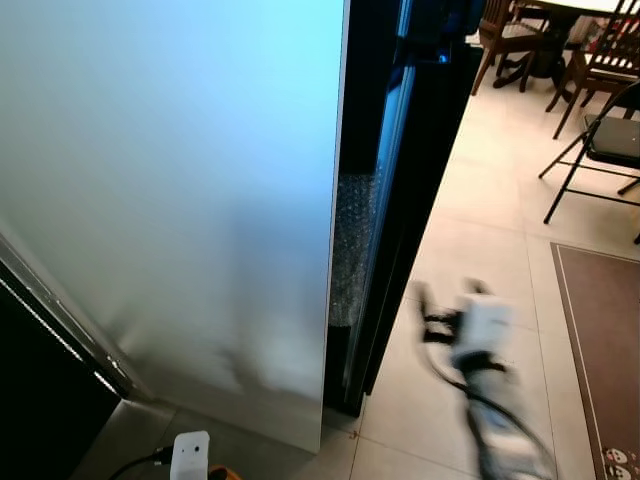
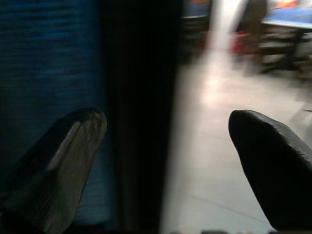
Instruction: Restocking fridge
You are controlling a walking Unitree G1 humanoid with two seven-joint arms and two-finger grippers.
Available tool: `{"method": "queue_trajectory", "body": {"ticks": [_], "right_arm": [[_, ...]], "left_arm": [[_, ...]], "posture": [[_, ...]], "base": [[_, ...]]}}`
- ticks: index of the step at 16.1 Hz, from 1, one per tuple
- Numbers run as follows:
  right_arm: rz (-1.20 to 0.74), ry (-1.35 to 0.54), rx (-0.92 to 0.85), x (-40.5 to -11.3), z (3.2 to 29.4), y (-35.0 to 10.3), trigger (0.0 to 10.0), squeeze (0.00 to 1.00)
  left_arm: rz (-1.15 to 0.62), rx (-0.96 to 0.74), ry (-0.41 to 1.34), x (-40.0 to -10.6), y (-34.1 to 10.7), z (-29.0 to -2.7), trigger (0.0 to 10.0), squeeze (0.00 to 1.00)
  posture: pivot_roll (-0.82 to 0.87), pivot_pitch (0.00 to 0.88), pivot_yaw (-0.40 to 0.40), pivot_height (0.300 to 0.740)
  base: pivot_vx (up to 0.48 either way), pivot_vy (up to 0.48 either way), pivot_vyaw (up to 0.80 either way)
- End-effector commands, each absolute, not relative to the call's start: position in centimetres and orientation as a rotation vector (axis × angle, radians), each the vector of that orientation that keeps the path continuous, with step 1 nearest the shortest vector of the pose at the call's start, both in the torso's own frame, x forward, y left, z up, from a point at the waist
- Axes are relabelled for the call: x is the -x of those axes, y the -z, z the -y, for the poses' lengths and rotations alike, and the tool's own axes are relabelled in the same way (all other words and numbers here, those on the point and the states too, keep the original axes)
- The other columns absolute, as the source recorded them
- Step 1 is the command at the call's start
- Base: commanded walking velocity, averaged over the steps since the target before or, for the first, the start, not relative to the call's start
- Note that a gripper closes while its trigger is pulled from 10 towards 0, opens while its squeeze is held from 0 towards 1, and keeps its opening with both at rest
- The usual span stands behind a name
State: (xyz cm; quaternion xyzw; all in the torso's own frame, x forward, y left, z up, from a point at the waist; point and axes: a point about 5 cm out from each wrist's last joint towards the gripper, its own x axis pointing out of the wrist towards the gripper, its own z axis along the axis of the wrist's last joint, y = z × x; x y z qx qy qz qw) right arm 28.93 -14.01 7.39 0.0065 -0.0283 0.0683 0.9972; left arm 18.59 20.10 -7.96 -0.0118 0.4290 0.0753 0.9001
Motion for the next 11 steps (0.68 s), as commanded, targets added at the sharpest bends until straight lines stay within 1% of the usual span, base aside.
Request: {"method": "queue_trajectory", "body": {"ticks": [1, 3, 4, 5, 7, 11], "right_arm": [[0.031, -0.144, -0.015, -28.9, 13.5, -7.4, 10.0, 0.00], [0.019, -0.153, -0.005, -29.6, 12.3, -7.8, 10.0, 0.00], [0.032, -0.095, -0.012, -30.6, 12.3, -8.5, 10.0, 0.27], [0.036, -0.042, -0.020, -31.3, 12.6, -8.9, 10.0, 1.00], [0.021, 0.002, 0.003, -32.2, 12.8, -9.4, 10.0, 1.00], [0.043, -0.032, 0.012, -34.4, 12.6, -11.0, 10.0, 1.00]], "left_arm": [[-0.935, 0.019, -0.162, -17.5, 8.5, -20.2, 10.0, 0.00], [-0.934, 0.015, -0.159, -17.5, 8.5, -20.2, 10.0, 0.00], [-0.936, 0.005, -0.150, -17.5, 8.5, -20.3, 10.0, 0.00], [-0.937, 0.002, -0.149, -17.5, 8.5, -20.3, 10.0, 0.00], [-0.940, -0.002, -0.146, -17.5, 8.5, -20.3, 10.0, 0.00], [-0.938, -0.005, -0.147, -17.5, 8.5, -20.4, 10.0, 0.00]], "posture": [[-0.07, 0.000, -0.001, 0.740], [-0.07, 0.000, 0.008, 0.740], [-0.07, 0.000, 0.017, 0.740], [-0.07, 0.000, 0.019, 0.740], [-0.07, 0.000, 0.021, 0.740], [-0.05, 0.000, 0.021, 0.740]], "base": [[0.000, 0.000, 0.00], [0.000, 0.000, 0.00], [0.000, 0.000, 0.00], [0.000, 0.000, 0.00], [0.000, 0.000, 0.00], [0.000, 0.000, 0.00]]}}
